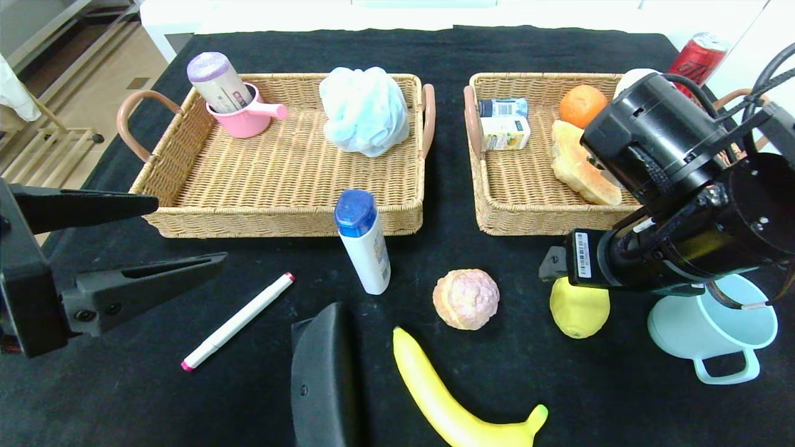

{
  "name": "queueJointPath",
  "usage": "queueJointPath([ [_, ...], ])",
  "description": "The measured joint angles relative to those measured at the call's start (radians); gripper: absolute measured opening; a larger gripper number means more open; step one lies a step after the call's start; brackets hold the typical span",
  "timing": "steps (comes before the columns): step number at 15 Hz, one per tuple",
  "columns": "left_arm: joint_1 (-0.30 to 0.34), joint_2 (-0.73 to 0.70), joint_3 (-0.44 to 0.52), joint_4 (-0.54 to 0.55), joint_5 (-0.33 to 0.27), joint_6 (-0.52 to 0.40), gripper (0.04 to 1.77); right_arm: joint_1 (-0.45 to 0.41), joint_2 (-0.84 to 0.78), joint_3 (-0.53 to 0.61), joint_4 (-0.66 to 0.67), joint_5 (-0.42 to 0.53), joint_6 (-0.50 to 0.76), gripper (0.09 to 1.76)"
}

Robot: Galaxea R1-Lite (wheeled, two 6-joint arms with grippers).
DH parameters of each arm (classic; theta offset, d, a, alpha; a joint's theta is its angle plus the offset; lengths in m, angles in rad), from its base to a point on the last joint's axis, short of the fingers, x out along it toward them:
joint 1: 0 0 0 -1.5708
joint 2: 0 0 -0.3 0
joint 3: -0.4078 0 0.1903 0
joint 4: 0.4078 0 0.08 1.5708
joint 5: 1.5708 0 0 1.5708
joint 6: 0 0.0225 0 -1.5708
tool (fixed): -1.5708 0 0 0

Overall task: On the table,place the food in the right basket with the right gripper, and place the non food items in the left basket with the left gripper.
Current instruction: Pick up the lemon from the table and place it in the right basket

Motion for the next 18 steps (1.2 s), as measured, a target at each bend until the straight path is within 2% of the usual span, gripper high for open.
queueJointPath([
  [6,0.0,0.0,0.0,0.0,0.0,0.001,1.72,-0.035,0.051,0.001,-0.004,0.004,0.013,1.71],
  [18,0.001,0.0,0.002,0.0,0.0,0.001,1.72,-0.04,0.133,-0.009,-0.007,0.002,0.005,1.71],
])
